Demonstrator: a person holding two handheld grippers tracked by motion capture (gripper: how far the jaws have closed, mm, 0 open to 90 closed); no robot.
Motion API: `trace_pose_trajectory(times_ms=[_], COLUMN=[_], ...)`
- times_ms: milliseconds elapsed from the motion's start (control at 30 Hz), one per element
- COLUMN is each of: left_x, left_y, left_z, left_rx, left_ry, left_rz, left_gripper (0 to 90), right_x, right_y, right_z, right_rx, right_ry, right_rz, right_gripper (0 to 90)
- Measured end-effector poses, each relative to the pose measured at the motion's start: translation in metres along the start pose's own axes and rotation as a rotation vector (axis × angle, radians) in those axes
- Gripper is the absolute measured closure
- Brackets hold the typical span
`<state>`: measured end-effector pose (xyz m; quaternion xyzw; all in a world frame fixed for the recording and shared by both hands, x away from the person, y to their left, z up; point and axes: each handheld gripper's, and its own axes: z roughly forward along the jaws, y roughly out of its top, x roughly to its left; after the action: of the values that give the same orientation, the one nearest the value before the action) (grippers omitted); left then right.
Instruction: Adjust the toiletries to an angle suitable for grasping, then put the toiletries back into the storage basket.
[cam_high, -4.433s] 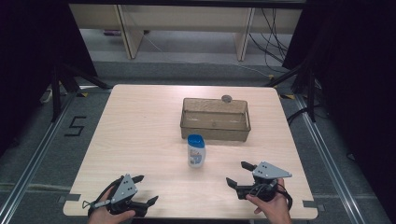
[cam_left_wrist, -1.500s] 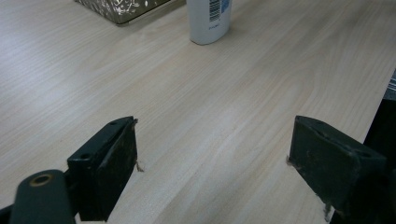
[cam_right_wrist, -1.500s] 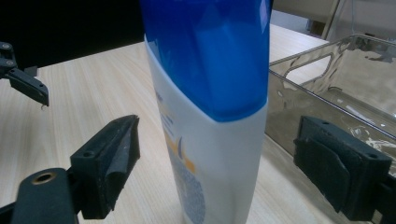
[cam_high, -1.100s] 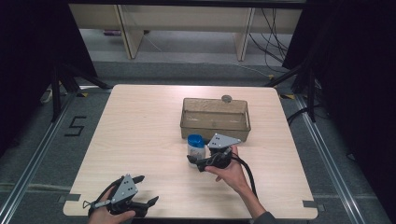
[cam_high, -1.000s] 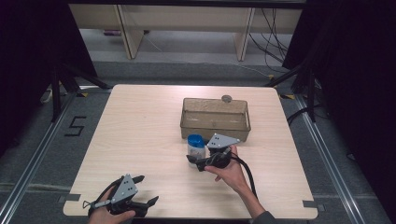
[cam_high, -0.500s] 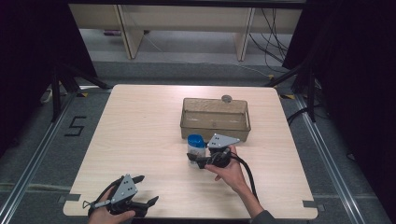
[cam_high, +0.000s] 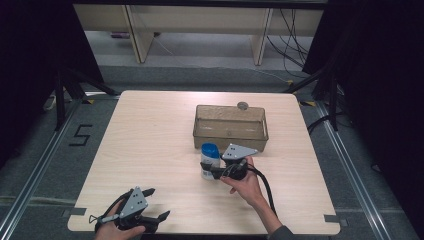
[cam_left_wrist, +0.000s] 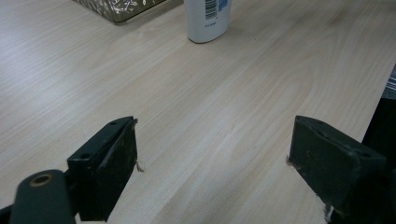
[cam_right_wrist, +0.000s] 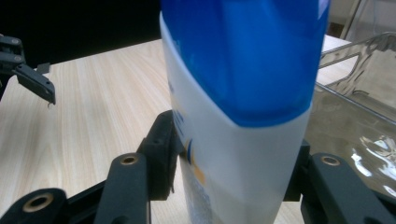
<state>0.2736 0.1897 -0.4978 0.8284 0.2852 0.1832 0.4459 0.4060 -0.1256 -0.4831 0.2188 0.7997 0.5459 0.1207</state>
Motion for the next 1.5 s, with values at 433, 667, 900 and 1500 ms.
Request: trace_pose_trajectory(times_ms=[433,667,900,1500], left_x=[0.0,0.0,0.0,0.002], left_y=[0.0,0.0,0.0,0.0], left_z=[0.0,0.0,0.001,0.004], left_rx=[-0.006,0.007,0.003,0.013], left_ry=[0.008,0.004,0.002,0.012], left_rz=[0.004,0.002,-0.008,0.0], left_gripper=[14.7,14.7,14.7,14.7], right_x=[-0.004,-0.002,-0.003,-0.009], right_y=[0.009,0.011,0.015,0.023], right_z=[-0.012,-0.014,-0.02,-0.037], right_rx=[-0.017,-0.005,-0.007,0.003], right_ry=[-0.06,-0.085,-0.092,-0.16], right_rz=[0.014,0.022,0.056,0.066], right_gripper=[53.1,53.2,53.4,53.6])
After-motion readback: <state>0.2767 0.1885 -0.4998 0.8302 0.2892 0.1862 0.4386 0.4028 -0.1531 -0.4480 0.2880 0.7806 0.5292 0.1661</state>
